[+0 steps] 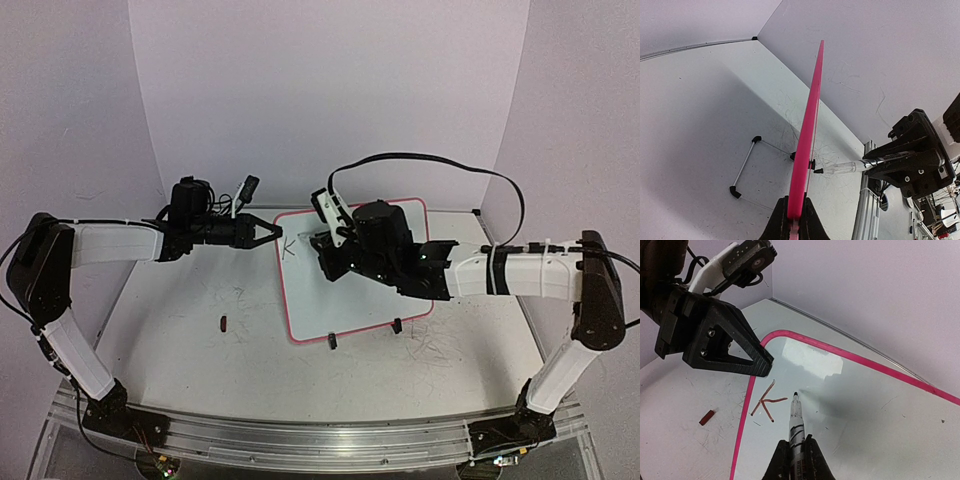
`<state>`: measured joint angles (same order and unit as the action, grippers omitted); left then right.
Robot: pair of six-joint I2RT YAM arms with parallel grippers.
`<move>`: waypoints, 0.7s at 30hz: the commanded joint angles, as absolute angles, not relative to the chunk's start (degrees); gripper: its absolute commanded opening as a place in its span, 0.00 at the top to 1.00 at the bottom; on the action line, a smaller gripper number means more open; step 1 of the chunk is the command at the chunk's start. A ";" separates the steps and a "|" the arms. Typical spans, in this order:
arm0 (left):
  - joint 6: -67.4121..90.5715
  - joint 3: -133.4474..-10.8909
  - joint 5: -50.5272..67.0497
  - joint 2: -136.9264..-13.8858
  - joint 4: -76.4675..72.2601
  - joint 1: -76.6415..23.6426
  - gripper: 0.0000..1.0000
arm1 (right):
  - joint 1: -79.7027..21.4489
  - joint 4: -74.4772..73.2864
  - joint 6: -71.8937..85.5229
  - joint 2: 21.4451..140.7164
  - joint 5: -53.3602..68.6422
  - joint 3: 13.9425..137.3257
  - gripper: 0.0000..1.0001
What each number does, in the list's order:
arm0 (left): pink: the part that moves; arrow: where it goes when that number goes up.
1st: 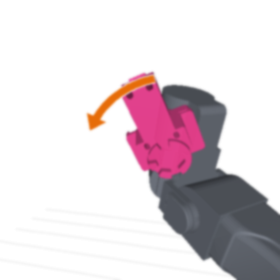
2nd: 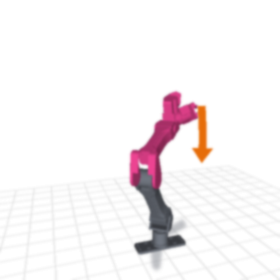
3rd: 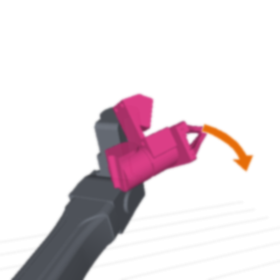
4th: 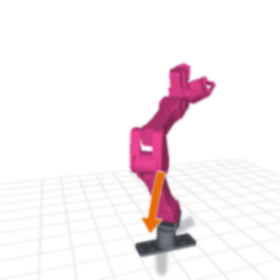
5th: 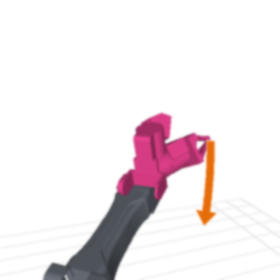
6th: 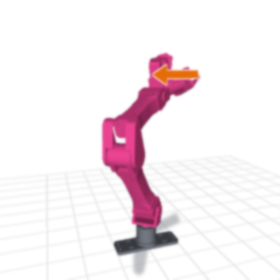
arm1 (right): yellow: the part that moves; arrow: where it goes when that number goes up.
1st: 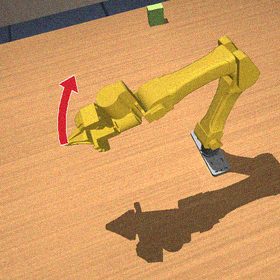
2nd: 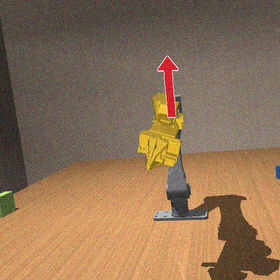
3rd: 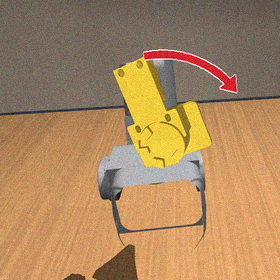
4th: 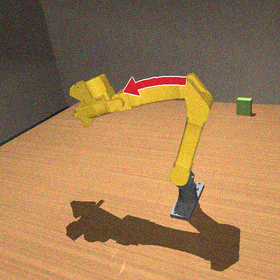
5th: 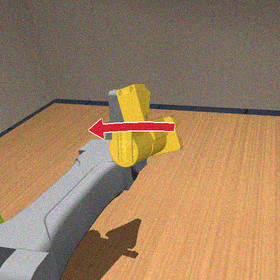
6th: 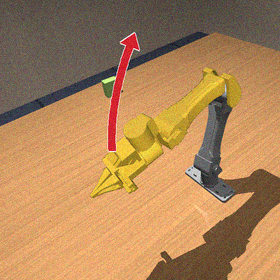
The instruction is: Write a sentence on the whiteboard
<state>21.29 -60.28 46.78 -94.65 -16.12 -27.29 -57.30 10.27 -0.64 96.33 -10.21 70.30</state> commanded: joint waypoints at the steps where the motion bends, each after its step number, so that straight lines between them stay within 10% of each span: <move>1: 20.39 -60.21 45.29 -92.86 -16.92 -27.60 1.00 | -57.54 12.04 -1.39 97.91 -9.77 73.38 1.00; 21: 20.06 -60.21 45.65 -92.55 -16.96 -27.60 1.00 | -57.54 11.62 -1.15 95.89 -11.37 71.41 1.00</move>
